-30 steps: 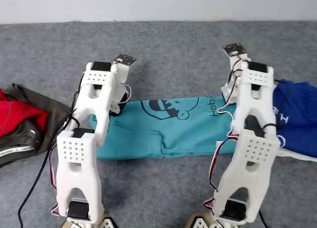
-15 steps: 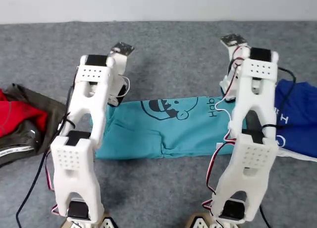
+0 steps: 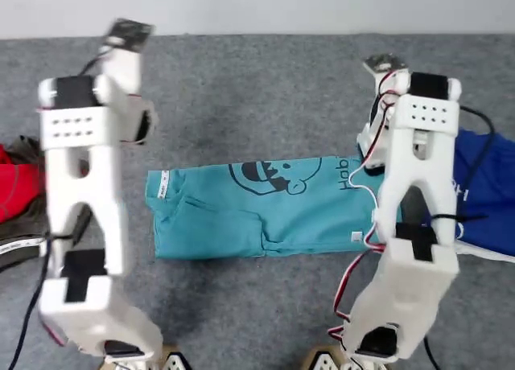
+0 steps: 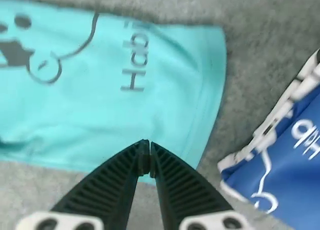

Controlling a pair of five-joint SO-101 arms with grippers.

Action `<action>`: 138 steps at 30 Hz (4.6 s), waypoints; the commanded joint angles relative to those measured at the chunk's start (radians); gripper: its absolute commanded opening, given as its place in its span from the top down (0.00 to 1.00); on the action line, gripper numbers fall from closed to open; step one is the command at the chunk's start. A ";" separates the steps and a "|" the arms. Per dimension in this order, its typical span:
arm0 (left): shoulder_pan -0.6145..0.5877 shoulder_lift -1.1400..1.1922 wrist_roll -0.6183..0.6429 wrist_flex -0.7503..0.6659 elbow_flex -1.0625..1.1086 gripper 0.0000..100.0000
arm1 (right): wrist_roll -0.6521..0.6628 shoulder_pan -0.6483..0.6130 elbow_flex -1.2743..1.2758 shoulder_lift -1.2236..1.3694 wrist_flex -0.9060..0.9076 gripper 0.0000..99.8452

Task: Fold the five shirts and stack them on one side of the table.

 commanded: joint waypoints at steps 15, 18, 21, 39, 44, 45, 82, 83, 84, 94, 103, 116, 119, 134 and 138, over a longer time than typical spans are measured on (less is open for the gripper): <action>-0.471 -0.534 -0.230 0.026 0.351 0.98 | -0.117 0.013 0.431 -0.160 -0.325 0.71; -0.526 -0.563 -0.256 0.026 0.384 0.98 | -0.135 0.005 0.493 -0.140 -0.423 0.71; -0.562 -0.578 -0.267 0.026 0.403 0.98 | -0.157 -0.019 0.522 -0.071 -0.472 0.71; -0.736 -0.580 -0.333 0.026 0.406 0.98 | -0.135 -0.056 0.446 0.058 -0.377 0.99; -0.761 -0.582 -0.358 0.026 0.400 0.98 | -0.077 -0.090 0.446 -0.127 -0.295 0.99; -0.761 -0.582 -0.358 0.026 0.400 0.98 | -0.064 -0.105 0.446 -0.171 -0.278 0.99; -0.758 -0.583 -0.281 0.025 0.406 0.98 | -0.080 -0.875 0.055 -0.005 -0.410 0.99; -0.758 -0.583 -0.281 0.025 0.406 0.98 | -0.080 -0.886 0.009 0.025 -0.387 0.99; -0.758 -0.583 -0.281 0.025 0.406 0.98 | -0.080 -0.895 -0.037 0.056 -0.360 0.97; -0.758 -0.583 -0.281 0.025 0.407 0.98 | -0.081 -0.974 -0.505 0.275 -0.045 0.77; -0.758 -0.583 -0.281 0.025 0.407 0.98 | 0.000 -0.719 -0.520 0.306 0.044 0.98; -0.758 -0.582 -0.281 0.025 0.407 0.98 | 0.026 -0.800 -0.170 0.237 0.038 0.99; -0.758 -0.582 -0.281 0.025 0.407 0.98 | 0.026 -0.941 -0.209 0.237 0.004 0.99; -0.760 -0.582 -0.281 0.025 0.407 0.98 | 0.026 -0.974 -0.454 0.203 0.042 0.99; -0.760 -0.582 -0.281 0.025 0.407 0.98 | 0.031 -0.878 -0.431 0.202 0.044 0.99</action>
